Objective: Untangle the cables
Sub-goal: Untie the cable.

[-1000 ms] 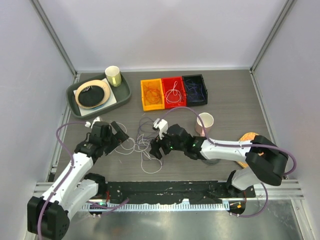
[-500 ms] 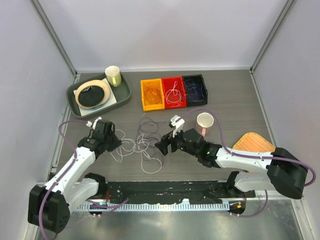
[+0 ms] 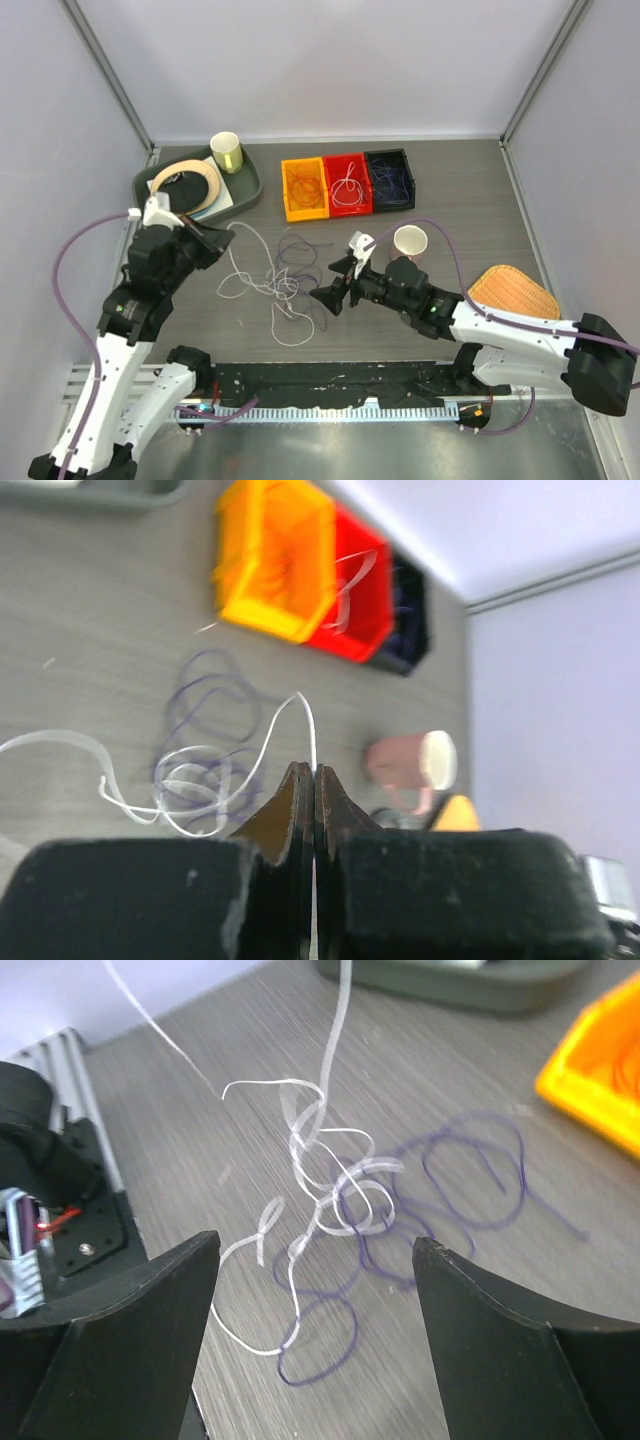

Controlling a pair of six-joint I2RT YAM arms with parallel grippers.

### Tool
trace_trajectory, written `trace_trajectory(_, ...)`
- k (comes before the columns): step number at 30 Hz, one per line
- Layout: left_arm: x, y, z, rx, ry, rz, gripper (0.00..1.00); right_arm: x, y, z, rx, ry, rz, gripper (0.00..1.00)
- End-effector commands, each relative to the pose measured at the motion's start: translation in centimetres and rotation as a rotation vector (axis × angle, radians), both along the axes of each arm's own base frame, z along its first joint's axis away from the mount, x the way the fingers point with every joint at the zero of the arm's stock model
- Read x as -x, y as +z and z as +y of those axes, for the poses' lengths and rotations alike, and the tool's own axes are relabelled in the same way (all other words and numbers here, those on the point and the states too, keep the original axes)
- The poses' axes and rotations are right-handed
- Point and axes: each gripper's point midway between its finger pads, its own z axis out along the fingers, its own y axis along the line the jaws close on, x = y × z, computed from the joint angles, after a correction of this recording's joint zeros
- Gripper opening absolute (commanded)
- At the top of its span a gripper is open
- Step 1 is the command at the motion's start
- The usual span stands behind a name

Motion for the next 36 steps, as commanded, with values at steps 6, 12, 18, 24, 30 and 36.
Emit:
trace_trajectory(6, 0.7, 14.9, -3.3, 0.108, -0.201, -0.324, 0.00, 2.4, 17.2, 3.8, -0.223, 0.257, -0.410, 0.84)
trace_trajectory(12, 0.9, 18.1, -4.7, 0.161, -0.281, -0.390, 0.00, -1.1, 21.0, 5.7, -0.276, 0.129, -0.417, 0.87)
trace_trajectory(18, 0.4, 18.1, -4.8, 0.156, -0.271, -0.388, 0.00, -2.0, 19.9, 8.2, -0.256, 0.133, -0.331, 0.89)
trace_trajectory(24, -0.8, 17.5, -5.0, 0.148, -0.260, -0.366, 0.00, -2.8, 15.0, 11.2, -0.098, 0.178, -0.233, 0.93)
trace_trajectory(30, -1.6, 17.1, -5.5, 0.145, -0.266, -0.348, 0.00, -3.6, 11.3, 11.9, -0.084, 0.132, -0.161, 0.96)
trace_trajectory(36, -2.3, 16.8, -5.6, 0.135, -0.261, -0.339, 0.00, -2.7, 10.1, 11.1, -0.113, 0.135, -0.126, 0.96)
